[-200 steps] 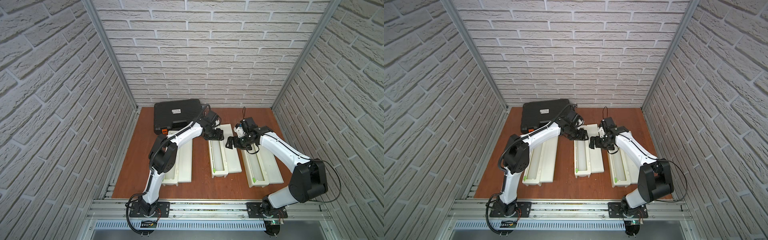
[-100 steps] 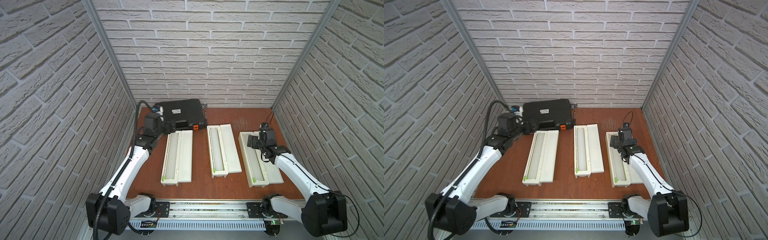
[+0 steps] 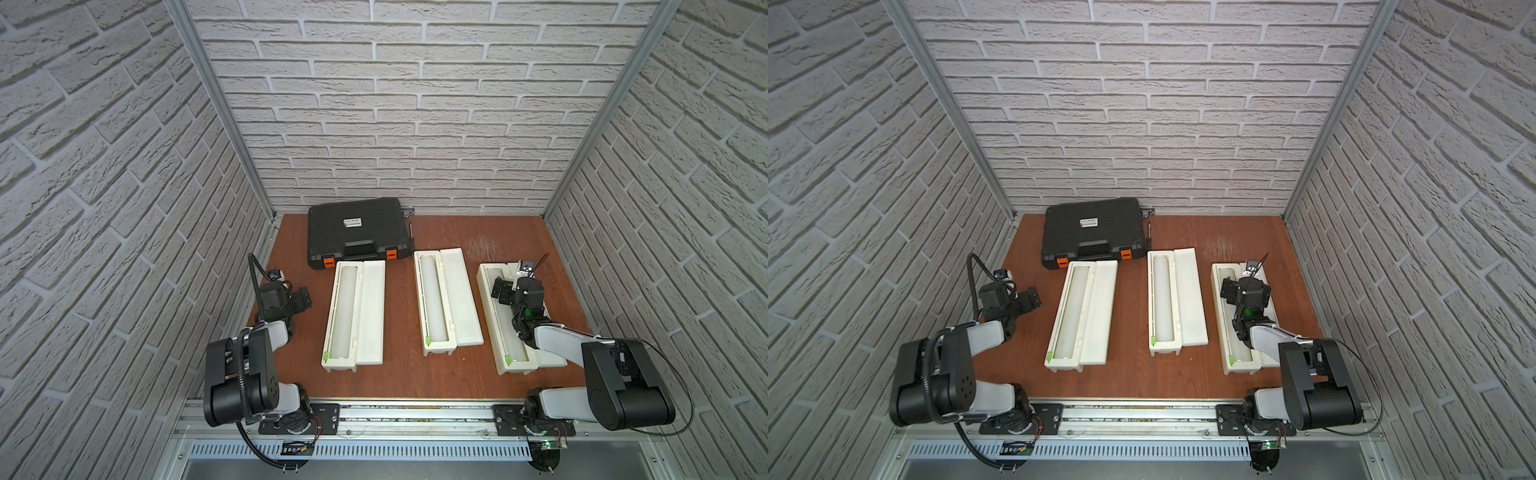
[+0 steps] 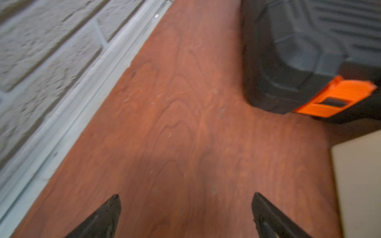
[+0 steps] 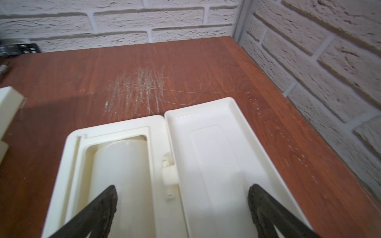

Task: Put plastic wrap rolls into dispensers
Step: Reset both arms

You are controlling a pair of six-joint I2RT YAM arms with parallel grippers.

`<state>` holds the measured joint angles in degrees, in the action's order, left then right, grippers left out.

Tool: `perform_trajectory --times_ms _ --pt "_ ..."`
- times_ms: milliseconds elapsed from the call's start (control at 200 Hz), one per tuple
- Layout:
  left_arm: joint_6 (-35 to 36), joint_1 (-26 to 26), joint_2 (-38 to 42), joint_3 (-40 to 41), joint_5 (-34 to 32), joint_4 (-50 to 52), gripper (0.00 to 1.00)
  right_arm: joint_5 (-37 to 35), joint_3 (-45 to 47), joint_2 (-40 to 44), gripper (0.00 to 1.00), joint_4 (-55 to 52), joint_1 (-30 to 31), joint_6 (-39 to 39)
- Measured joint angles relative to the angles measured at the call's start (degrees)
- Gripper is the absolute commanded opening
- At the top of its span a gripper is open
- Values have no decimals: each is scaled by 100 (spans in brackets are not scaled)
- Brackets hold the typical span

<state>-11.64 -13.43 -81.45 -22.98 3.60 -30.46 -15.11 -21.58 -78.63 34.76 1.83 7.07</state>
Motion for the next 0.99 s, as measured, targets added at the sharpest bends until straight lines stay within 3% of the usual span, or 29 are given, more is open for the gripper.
perform_trajectory --times_ms 125,225,995 --pt "254 511 -501 162 146 -1272 98 413 114 -354 99 903 57 -308" --pt "433 804 -866 140 175 -1482 98 697 94 -433 99 1027 85 -463" --pt "560 824 -896 76 -37 -1790 98 876 85 -444 99 999 144 -649"
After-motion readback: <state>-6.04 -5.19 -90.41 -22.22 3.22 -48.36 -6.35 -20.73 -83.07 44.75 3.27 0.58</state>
